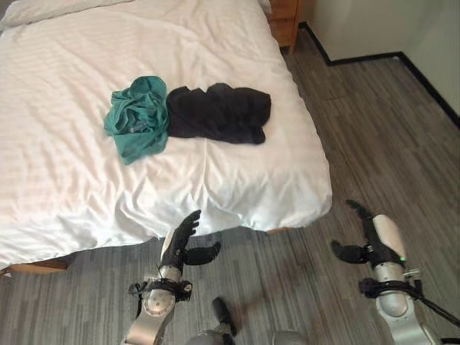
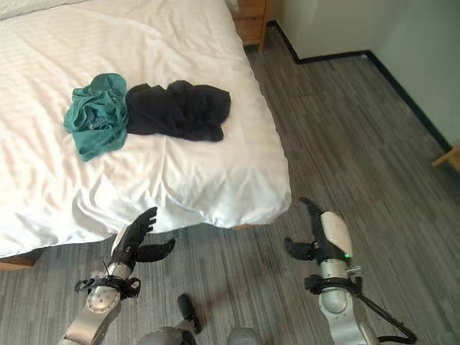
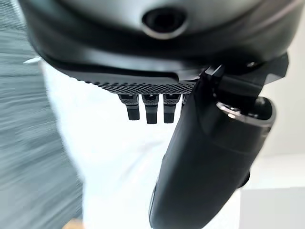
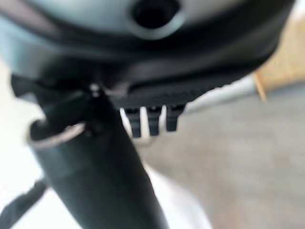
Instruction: Pick up bed clothes into laundry basket.
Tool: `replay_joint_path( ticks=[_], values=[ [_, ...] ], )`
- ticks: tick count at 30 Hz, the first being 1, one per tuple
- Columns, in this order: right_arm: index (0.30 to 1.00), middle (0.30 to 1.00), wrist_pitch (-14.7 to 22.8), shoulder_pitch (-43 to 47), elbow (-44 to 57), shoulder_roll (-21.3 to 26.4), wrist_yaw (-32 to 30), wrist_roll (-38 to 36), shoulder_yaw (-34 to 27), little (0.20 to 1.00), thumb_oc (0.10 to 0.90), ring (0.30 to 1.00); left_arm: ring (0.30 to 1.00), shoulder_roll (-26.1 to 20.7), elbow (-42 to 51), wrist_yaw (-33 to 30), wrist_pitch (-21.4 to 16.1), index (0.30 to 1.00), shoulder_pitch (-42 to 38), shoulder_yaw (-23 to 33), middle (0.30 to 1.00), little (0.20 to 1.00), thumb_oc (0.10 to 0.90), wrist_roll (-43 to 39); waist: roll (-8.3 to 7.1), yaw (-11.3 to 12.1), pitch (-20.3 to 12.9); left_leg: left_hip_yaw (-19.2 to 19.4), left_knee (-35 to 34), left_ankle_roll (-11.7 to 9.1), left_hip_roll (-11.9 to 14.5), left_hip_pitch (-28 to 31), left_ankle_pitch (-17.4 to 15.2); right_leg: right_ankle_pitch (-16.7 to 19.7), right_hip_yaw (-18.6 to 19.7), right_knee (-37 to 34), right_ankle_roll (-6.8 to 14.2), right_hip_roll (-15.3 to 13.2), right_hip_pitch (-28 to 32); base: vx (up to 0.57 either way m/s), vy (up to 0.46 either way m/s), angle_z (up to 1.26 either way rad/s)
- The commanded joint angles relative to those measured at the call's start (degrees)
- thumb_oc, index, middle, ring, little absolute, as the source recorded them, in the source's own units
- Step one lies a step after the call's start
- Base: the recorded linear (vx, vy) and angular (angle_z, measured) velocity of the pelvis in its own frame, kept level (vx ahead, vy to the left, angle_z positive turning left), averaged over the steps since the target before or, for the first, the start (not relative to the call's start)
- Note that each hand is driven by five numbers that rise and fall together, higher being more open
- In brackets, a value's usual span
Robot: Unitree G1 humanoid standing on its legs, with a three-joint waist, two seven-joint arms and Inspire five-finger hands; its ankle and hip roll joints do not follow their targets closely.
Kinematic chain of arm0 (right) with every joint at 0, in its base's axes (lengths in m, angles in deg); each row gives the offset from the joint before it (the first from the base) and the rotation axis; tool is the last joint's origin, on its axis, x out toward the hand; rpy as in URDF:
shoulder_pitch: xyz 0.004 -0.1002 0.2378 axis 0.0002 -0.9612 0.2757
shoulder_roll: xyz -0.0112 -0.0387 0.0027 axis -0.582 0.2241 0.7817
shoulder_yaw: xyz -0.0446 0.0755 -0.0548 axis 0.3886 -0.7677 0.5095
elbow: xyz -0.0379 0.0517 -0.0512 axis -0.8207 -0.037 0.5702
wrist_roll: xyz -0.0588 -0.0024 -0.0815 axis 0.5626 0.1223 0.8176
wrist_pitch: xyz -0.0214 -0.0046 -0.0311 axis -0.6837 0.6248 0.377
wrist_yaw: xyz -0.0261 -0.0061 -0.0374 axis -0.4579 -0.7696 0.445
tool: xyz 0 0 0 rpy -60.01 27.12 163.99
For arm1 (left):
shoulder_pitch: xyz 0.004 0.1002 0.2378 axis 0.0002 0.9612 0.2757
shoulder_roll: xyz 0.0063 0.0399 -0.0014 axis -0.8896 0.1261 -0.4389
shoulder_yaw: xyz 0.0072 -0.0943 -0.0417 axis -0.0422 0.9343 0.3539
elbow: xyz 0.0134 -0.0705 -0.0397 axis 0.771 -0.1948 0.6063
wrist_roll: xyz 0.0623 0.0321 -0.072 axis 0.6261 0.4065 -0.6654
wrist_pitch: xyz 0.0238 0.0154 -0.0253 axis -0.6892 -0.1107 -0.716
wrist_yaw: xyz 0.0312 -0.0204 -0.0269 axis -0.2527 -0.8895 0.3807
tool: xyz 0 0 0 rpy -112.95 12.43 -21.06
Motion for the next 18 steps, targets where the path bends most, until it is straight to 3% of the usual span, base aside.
replay_joint_path(
  ticks=[1,3,4,7,8,11,14,18],
  values=[
    [0.9,0.9,-0.3,19.4,4.7,6.9,-9.0,6.6,0.1,0.9,0.8,0.9,0.9,-1.4,1.2,-2.4,-4.3,0.9,-1.0,0.6,0.9,0.9,0.8,2.2,-0.69,0.4,-1.6,-0.3,0.0,-11.4,5.5,1.2,-3.5,9.8,-1.7,-17.8,-1.2,0.3,3.1,0.32,-0.148,-0.13],
    [0.9,0.9,-1.5,24.2,3.8,9.4,-9.7,9.2,2.4,0.9,0.8,0.9,0.9,-1.5,0.4,-1.8,-4.4,0.9,-0.5,0.0,0.9,0.9,0.8,1.6,-1.67,0.6,-1.7,-2.5,0.0,-11.7,4.7,2.7,-4.8,8.7,0.0,-26.0,-1.6,2.3,2.9,0.28,-0.175,0.1],
    [0.9,0.9,-2.2,26.4,2.6,11.6,-10.0,10.7,3.6,0.9,0.8,0.9,0.9,-1.7,0.0,-1.3,-4.5,0.9,0.0,-0.2,0.9,0.9,0.8,1.1,-2.15,0.6,-1.8,-4.5,0.0,-11.9,4.3,3.2,-5.5,9.8,2.5,-31.8,-1.6,3.5,2.7,0.19,-0.149,0.63],
    [0.9,0.9,-2.8,28.8,1.0,13.5,-10.1,11.6,4.9,0.9,0.8,0.9,0.9,-1.8,-0.2,-0.9,-4.5,0.9,0.1,0.0,0.9,0.9,0.8,0.5,-2.35,0.4,-1.8,-6.2,0.0,-12.2,4.2,3.1,-5.6,12.0,4.5,-36.4,-1.4,4.2,2.7,0.12,-0.148,1.31],
    [0.9,0.9,-2.8,32.4,-0.7,16.8,-8.2,12.3,8.8,0.9,0.8,0.9,0.9,-3.1,-0.9,-0.1,-4.9,0.9,0.7,0.4,0.9,0.9,0.8,-0.2,-3.4,1.5,-2.4,-8.6,0.0,-12.5,4.1,3.5,-6.2,14.5,6.8,-40.6,-0.9,3.6,3.1,0.14,-0.23,1.42],
    [0.9,0.9,-2.7,35.4,-3.1,18.0,-5.7,13.2,12.7,0.9,0.8,0.9,0.9,-3.1,-1.9,0.1,-4.4,0.9,2.8,1.3,0.9,0.9,0.8,-0.2,-4.58,2.8,-3.6,-9.6,0.0,-12.7,4.4,4.4,-6.6,16.1,5.3,-42.0,-1.1,2.2,5.0,0.11,-0.22,0.95],
    [0.9,0.9,-2.4,38.5,-5.5,19.0,-4.5,12.9,16.3,0.9,0.8,0.9,0.9,-2.9,-2.4,0.0,-4.1,0.9,4.7,2.0,0.9,0.9,0.8,-0.3,-4.63,3.4,-4.3,-9.8,0.0,-13.0,4.8,4.8,-6.7,16.5,4.0,-42.9,-1.2,1.7,6.6,0.08,-0.106,0.57],
    [0.9,0.9,-2.6,48.1,-16.0,20.4,-1.8,8.6,25.0,0.9,0.8,0.9,0.9,-3.0,-6.5,-1.0,-4.1,0.9,6.7,2.7,0.9,0.9,0.8,-1.2,-4.79,5.2,-5.0,-10.5,0.0,-14.2,5.3,4.5,-5.8,16.1,2.0,-43.7,-1.9,1.1,8.8,0.06,-0.074,0.13]
  ],
)
